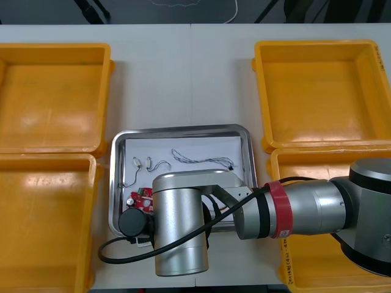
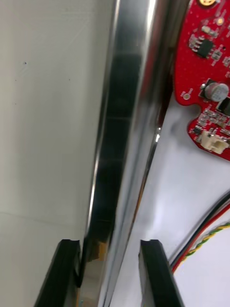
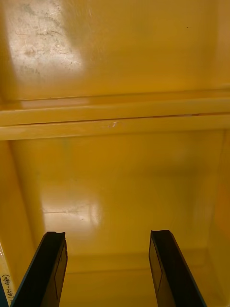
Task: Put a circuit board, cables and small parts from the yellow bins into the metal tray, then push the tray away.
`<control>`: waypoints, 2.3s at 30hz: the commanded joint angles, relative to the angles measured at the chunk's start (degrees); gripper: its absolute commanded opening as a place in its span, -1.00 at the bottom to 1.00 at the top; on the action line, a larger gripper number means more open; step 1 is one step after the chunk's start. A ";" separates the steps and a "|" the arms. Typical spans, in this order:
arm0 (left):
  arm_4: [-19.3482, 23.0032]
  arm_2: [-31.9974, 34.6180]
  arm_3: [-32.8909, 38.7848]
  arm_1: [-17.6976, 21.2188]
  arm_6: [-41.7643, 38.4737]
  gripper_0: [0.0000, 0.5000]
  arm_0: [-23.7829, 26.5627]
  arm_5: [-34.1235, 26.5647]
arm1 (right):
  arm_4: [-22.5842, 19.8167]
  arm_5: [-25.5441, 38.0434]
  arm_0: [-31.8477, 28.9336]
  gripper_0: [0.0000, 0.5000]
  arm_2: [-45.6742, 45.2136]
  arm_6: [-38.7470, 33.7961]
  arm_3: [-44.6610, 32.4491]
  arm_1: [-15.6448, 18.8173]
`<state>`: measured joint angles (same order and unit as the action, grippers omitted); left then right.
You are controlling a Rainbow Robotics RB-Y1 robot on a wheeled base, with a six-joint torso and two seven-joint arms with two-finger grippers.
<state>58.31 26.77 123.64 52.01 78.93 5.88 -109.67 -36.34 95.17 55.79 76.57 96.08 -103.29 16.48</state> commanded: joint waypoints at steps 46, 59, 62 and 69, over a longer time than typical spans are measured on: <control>0.13 1.53 1.43 2.57 4.75 1.00 -0.87 -0.33 | 5.31 6.79 2.74 -1.00 -13.29 -2.12 0.46 -1.10; 0.13 1.53 1.43 2.57 4.75 1.00 -0.87 -0.33 | 6.02 5.82 4.94 -1.00 -16.02 -1.42 3.54 -1.10; 0.13 1.53 1.43 2.57 4.75 1.00 -0.87 -0.33 | 6.02 5.29 5.38 -1.00 -16.98 -1.24 4.42 -1.27; 0.13 1.53 1.43 2.57 4.75 1.00 -0.87 -0.33 | 7.51 3.54 6.79 -1.00 -17.95 -0.28 6.35 -1.98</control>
<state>58.31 26.77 123.64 52.01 78.93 5.88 -109.67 -29.77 99.54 59.21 60.59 94.59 -97.48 16.38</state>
